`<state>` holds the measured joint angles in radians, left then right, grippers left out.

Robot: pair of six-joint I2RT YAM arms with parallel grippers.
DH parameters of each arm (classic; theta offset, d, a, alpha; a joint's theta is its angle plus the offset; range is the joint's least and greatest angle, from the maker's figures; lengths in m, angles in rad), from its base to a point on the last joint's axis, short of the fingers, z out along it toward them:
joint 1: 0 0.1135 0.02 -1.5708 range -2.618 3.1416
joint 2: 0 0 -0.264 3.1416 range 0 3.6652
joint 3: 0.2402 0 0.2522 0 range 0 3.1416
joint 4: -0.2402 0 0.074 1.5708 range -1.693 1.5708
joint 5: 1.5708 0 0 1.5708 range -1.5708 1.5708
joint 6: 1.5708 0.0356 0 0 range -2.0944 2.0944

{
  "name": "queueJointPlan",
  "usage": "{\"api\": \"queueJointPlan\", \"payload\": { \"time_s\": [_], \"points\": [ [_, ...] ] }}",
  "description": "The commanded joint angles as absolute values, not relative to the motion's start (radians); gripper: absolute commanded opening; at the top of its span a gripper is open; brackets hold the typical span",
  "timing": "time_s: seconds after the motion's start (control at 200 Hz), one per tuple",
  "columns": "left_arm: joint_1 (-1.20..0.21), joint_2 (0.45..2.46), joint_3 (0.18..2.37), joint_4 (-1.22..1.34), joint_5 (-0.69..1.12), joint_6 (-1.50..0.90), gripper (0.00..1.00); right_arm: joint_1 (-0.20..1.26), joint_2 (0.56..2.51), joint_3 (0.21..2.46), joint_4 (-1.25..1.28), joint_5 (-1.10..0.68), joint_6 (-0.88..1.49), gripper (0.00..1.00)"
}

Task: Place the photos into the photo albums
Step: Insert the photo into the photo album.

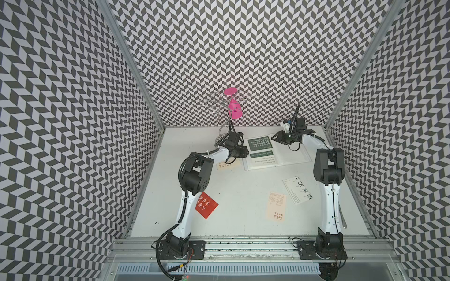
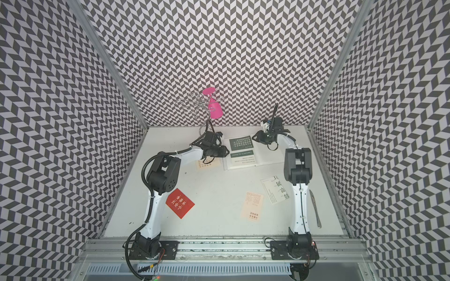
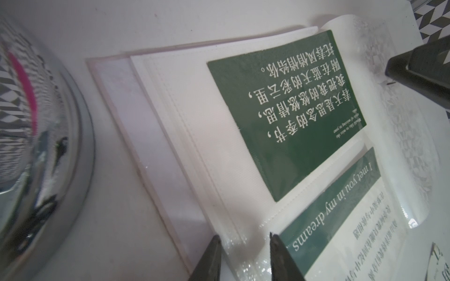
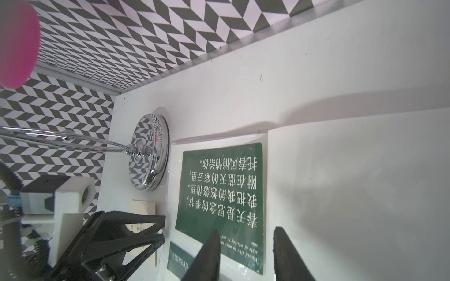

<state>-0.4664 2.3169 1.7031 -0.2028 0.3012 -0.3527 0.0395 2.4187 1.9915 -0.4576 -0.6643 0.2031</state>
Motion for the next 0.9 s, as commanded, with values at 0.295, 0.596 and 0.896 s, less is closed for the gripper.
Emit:
{"api": "queueJointPlan", "payload": {
  "time_s": [0.295, 0.596, 0.896],
  "points": [
    [-0.491, 2.34, 1.68, -0.236, 0.324, -0.357, 0.35, 0.089, 2.515, 2.035, -0.402, -0.581, 0.23, 0.37],
    [-0.492, 2.342, 1.683, -0.235, 0.324, -0.359, 0.35, 0.098, 2.512, 2.036, -0.417, -0.597, 0.213, 0.38],
    [-0.491, 2.339, 1.684, -0.232, 0.331, -0.36, 0.35, 0.1, 2.461, 2.001, -0.395, -0.722, 0.218, 0.38]
  ]
}}
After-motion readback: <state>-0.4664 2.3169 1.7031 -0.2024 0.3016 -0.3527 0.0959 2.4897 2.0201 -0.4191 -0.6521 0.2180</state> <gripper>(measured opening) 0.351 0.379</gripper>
